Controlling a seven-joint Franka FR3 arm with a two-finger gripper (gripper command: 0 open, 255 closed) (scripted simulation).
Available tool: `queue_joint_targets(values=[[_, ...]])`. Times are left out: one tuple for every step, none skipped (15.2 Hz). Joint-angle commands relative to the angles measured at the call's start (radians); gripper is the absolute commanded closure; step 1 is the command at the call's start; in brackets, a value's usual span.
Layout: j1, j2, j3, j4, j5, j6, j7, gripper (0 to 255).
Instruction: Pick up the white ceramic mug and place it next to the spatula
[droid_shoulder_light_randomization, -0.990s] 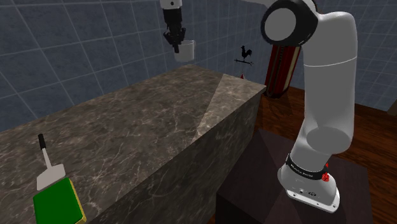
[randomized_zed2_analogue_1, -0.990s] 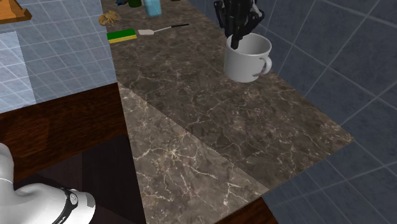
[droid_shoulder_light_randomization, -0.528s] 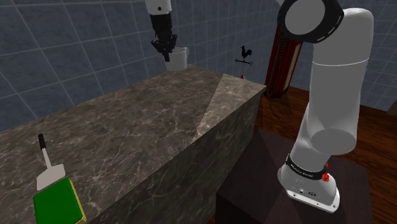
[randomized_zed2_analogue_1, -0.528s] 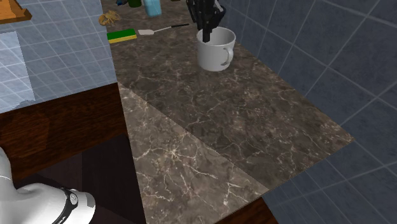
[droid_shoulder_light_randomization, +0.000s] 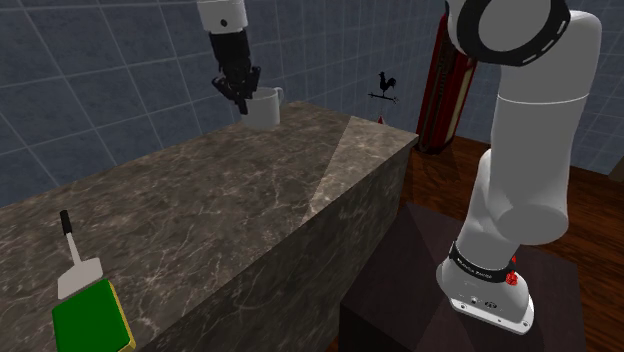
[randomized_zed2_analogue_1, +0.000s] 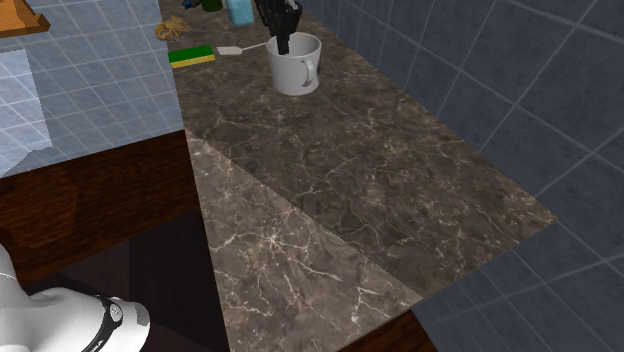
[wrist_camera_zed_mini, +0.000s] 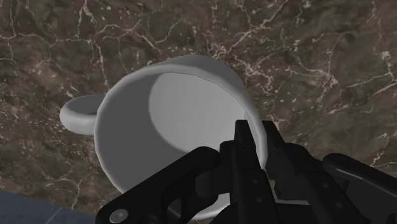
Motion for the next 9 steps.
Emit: queue_joint_targets(values=[[0.026, 0.006, 0.017, 0.0, -0.003, 0.004, 0.045, 255], [0.04, 0.009, 0.026, 0.0, -0.005, 0.006, 0.068, 255], [0.054, 0.012, 0.035, 0.001, -0.006, 0.007, 0.09, 255], [0.068, 0.017, 0.044, 0.003, -0.008, 0.008, 0.113, 255], [0.082, 0.023, 0.053, 0.008, -0.01, 0.009, 0.136, 255], [0.096, 0.03, 0.062, 0.013, -0.012, 0.009, 0.158, 255], [0.11, 0.038, 0.071, 0.02, -0.015, 0.009, 0.181, 255], [0.124, 0.047, 0.079, 0.029, -0.018, 0.008, 0.203, 255], [0.139, 0.057, 0.087, 0.04, -0.02, 0.007, 0.225, 255]])
